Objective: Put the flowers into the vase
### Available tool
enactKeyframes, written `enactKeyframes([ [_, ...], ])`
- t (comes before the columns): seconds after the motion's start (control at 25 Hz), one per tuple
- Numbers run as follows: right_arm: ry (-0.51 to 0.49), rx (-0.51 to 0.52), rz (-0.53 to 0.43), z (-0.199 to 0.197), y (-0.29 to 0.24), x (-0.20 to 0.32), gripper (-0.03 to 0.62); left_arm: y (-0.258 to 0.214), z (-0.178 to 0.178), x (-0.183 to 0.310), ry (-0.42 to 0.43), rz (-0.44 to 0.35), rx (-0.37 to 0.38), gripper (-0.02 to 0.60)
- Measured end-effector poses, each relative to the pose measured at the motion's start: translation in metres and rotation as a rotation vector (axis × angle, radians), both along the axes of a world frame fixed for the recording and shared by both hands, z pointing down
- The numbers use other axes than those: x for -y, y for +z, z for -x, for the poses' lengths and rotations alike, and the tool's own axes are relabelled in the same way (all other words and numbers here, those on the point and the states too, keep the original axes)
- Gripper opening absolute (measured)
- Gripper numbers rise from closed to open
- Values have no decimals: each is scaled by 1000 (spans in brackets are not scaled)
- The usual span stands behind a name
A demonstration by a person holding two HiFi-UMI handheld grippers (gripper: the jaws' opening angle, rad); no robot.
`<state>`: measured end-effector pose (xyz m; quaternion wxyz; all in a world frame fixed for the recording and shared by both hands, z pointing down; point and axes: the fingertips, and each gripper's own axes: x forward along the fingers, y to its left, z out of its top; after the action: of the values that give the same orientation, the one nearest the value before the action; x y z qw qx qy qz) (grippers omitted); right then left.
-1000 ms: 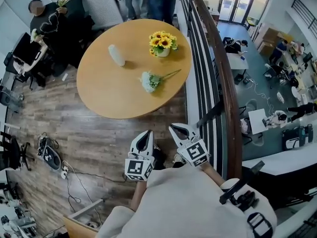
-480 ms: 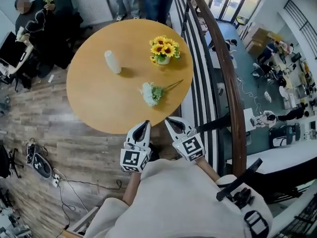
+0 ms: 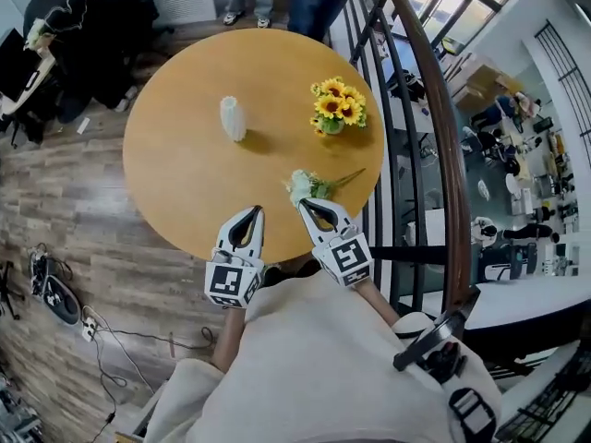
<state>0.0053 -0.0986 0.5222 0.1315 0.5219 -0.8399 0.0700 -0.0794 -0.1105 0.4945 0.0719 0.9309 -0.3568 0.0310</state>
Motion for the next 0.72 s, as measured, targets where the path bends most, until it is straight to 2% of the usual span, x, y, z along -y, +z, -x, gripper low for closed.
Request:
enactKeyframes([
  [0.4,-62,-26,178,0,45,-3,8,23,14,10,-73,118,0,6],
  [0.48,-87,-102,190,-2,56,-3,8,26,15,12,-81,128,-2,6],
  [0.52,-113,-199,183,-2,65,-4,8,27,16,14,-81,130,2,6],
  [0.56,-155,-345,165,-4,74,-6,8,28,16,17,-81,131,7,6],
  [0.68,-378,-932,46,-17,109,-14,9,28,9,26,-79,134,11,6],
  [0.72,-443,-1055,20,-23,118,-18,9,27,5,28,-77,135,11,6],
])
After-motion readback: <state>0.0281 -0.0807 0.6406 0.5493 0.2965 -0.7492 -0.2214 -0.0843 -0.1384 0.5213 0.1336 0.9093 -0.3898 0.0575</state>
